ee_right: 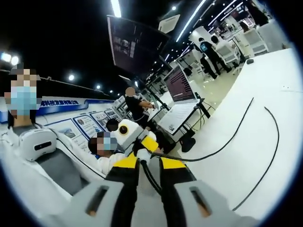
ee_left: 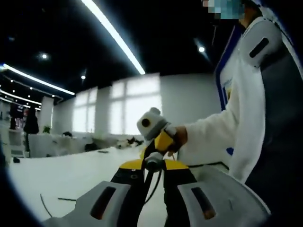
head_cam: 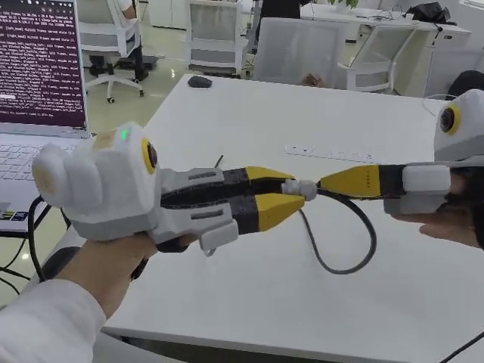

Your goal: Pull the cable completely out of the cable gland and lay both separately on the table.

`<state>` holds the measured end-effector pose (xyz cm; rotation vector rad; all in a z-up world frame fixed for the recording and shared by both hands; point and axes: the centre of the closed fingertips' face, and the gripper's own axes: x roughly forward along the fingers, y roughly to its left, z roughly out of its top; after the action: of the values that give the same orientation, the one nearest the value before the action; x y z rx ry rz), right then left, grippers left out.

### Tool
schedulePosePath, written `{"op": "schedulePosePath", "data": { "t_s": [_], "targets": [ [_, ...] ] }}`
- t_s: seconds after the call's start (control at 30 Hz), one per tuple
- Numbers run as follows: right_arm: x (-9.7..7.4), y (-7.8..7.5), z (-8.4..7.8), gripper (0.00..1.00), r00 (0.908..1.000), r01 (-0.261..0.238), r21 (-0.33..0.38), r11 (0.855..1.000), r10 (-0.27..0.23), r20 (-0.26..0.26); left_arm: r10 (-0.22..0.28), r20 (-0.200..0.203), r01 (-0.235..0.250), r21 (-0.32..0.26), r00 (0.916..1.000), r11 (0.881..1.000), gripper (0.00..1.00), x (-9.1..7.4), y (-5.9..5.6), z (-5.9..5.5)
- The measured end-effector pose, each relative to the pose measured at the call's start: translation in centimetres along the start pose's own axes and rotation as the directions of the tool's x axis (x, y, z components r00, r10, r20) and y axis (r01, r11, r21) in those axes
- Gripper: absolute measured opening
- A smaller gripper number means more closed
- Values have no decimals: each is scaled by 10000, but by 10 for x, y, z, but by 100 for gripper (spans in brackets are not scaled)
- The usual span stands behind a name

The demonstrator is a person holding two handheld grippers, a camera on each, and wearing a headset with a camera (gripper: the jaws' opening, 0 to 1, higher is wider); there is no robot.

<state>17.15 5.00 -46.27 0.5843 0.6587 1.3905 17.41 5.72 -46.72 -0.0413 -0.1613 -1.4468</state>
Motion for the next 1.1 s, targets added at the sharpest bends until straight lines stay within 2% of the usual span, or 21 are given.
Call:
{"op": "schedulePosePath", "data": {
  "t_s": [0.07,0.1,0.17,0.27,0.37,0.43,0.5,0.57,0.63,0.67,0.77,0.83,0.87,0.9,0.97,1.03,1.07,1.1],
  "targets": [
    [3,0,-3,17,10000,-11,-207,9998,9,-95,-189,-214,196,332,9996,9993,15,4,-5,-4],
    [5,0,-6,16,9996,-13,-347,9994,3,-273,-206,-231,213,319,9995,9993,15,4,-6,-4],
    [9,3,-15,14,9972,-153,-800,9967,93,-748,-320,-202,318,-104,9993,9994,15,4,-7,-4],
    [8,1,-15,13,9975,-88,-794,9968,32,-706,-230,-30,228,-424,9997,9988,15,1,-2,-2],
    [8,0,-13,13,9978,-95,-777,9969,44,-663,-175,-61,172,-485,9998,9987,15,2,-1,-2],
    [9,0,-14,12,9968,53,-1073,9942,-138,-792,-119,-136,113,-479,9998,9988,15,2,0,-3],
    [11,-3,-13,11,9951,377,-1708,9846,-527,-840,-31,-255,8,-904,9997,9959,14,0,3,-5],
    [14,-3,-12,10,9938,572,-2129,9754,-760,-812,-165,-169,136,-1618,9997,9867,14,-2,5,-5],
    [15,0,-10,10,9941,582,-2111,9757,-760,-776,-214,-96,191,-2004,9997,9795,14,-2,7,-4],
    [15,-2,-11,9,9926,631,-2448,9675,-864,-855,-272,-157,232,-2145,9995,9765,13,-1,6,-6],
    [15,-2,-18,9,9914,496,-2673,9623,-799,-1040,-506,-258,427,-2480,9984,9678,13,0,2,-9],
    [13,-2,-21,9,9913,471,-2974,9536,-812,-1036,-732,-294,617,-2867,9969,9560,13,2,-3,-12],
    [13,-1,-23,9,9910,427,-2997,9531,-786,-1087,-916,-344,763,-3134,9952,9466,13,2,-6,-14],
    [11,-2,-23,9,9908,447,-3228,9454,-834,-1070,-876,-369,721,-3079,9955,9487,13,3,-5,-15],
    [10,-2,-26,9,9919,379,-3125,9491,-737,-1035,-1055,-379,870,-3334,9937,9387,13,4,-9,-16],
    [10,-3,-26,9,9932,370,-3212,9463,-702,-924,-1092,-296,905,-3711,9936,9242,13,4,-8,-17],
    [10,-3,-28,9,9934,259,-3255,9452,-608,-973,-1349,-207,1141,-4161,9906,9021,13,4,-13,-17],
    [10,-4,-29,9,9938,269,-3225,9462,-603,-940,-1288,-263,1063,-4166,9913,9028,13,5,-10,-17]
  ]
}}
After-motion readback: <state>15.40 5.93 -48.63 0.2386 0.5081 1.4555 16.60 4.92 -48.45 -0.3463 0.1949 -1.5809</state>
